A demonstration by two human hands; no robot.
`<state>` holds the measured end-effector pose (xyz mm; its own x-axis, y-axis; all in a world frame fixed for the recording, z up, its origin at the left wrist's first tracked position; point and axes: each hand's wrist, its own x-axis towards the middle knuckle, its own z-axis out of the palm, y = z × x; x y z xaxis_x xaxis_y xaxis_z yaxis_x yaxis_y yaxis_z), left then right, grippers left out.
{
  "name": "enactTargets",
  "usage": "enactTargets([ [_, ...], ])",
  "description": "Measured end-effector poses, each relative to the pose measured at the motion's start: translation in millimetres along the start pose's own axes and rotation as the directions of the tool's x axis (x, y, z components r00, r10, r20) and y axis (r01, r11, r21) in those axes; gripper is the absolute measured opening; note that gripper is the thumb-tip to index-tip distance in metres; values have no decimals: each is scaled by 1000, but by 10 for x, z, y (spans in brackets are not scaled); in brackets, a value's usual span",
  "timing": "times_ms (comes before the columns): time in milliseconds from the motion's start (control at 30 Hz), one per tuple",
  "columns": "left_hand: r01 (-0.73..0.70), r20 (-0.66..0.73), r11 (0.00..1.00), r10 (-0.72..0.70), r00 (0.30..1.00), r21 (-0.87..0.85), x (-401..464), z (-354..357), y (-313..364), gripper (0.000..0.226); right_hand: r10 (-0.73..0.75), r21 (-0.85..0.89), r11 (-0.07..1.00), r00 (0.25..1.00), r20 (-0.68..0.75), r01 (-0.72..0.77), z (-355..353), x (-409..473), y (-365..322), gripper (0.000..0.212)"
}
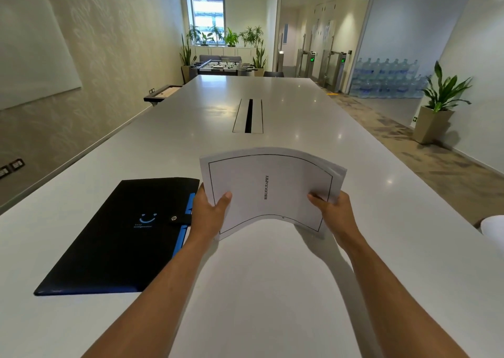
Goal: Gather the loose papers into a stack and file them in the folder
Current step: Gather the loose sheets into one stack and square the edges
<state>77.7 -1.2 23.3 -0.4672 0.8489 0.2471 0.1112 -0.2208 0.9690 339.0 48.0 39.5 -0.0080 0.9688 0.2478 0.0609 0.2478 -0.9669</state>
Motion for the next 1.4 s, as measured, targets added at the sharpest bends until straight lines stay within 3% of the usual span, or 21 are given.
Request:
enactTargets([
  [167,-65,8,997,64,998,41,44,-9,35,40,-41,-62,997,998,-46,38,-22,-8,-10,14],
  [333,-126,87,989,119,989,82,207,-128,223,32,-38,-6,999,998,-50,38,-147,22,-88,18],
  [567,94,239,973,-43,970,-209,281,-290,287,18,104,199,977,988,-119,-78,-180,37,-30,20],
  [733,316,377,776,-110,920,-546,163,-243,220,27,259,502,847,960,-104,-175,23,-51,14,26],
  [800,334,374,767,-132,918,-548,50,-62,242,40,311,562,799,947,-85,-212,162,-109,42,32],
  [867,348,314,771,-201,928,-533,-105,190,288,50,347,615,752,936,-64,-237,331,-182,67,35],
  [967,308,34,783,-345,938,-541,-263,505,333,37,395,679,688,917,-53,-257,550,-295,83,36],
  [1067,170,-155,864,-271,950,-473,-314,605,371,31,427,730,635,902,-60,-252,670,-364,78,38],
  [1167,81,-181,901,-172,968,-426,-266,573,372,60,426,746,629,900,-93,-220,708,-398,38,41],
  [1233,115,-152,898,-196,969,-424,-202,545,386,81,426,764,610,900,-91,-211,726,-411,16,43],
  [1400,108,-211,957,-168,963,-270,-49,470,439,67,436,772,582,900,-31,-255,778,-441,3,50],
])
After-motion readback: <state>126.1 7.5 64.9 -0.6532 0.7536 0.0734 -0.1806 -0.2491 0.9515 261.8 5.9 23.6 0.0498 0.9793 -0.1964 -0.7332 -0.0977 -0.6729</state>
